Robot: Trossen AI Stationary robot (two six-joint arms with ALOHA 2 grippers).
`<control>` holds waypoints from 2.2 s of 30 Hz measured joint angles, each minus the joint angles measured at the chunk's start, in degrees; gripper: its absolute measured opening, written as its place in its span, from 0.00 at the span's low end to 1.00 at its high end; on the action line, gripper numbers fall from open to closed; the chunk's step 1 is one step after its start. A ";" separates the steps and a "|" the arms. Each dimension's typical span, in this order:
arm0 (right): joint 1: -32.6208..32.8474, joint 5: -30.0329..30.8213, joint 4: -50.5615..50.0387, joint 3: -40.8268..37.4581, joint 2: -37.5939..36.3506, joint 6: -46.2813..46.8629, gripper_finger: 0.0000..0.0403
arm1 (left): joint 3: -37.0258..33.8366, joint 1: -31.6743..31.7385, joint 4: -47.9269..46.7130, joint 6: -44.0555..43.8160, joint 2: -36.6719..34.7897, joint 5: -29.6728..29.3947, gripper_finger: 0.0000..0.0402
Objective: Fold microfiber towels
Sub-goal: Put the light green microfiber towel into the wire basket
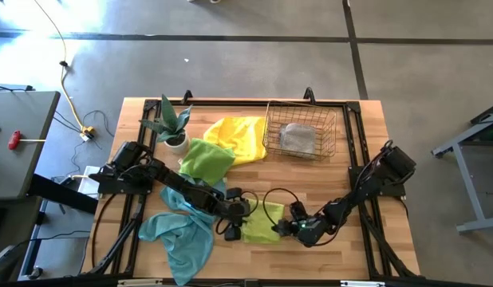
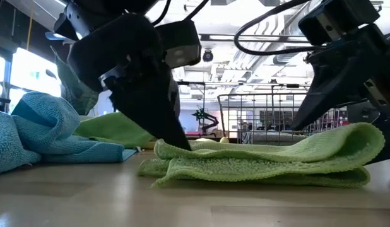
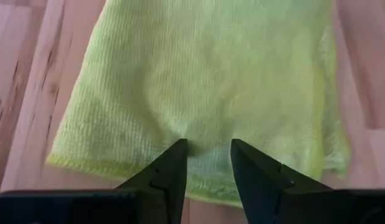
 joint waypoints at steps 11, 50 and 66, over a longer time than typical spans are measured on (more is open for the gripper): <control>-3.25 -2.22 -0.65 0.00 0.02 -5.74 0.52 | 0.03 -0.04 1.64 -0.18 -0.05 0.19 0.29; -8.87 -1.93 -19.50 -0.83 -13.13 -40.17 0.00 | 0.06 -4.92 -4.18 -4.28 -3.64 3.10 0.29; -12.10 -4.25 -62.76 12.84 -29.33 -48.33 0.00 | -0.04 -7.20 -10.93 -4.46 -12.44 -4.05 0.29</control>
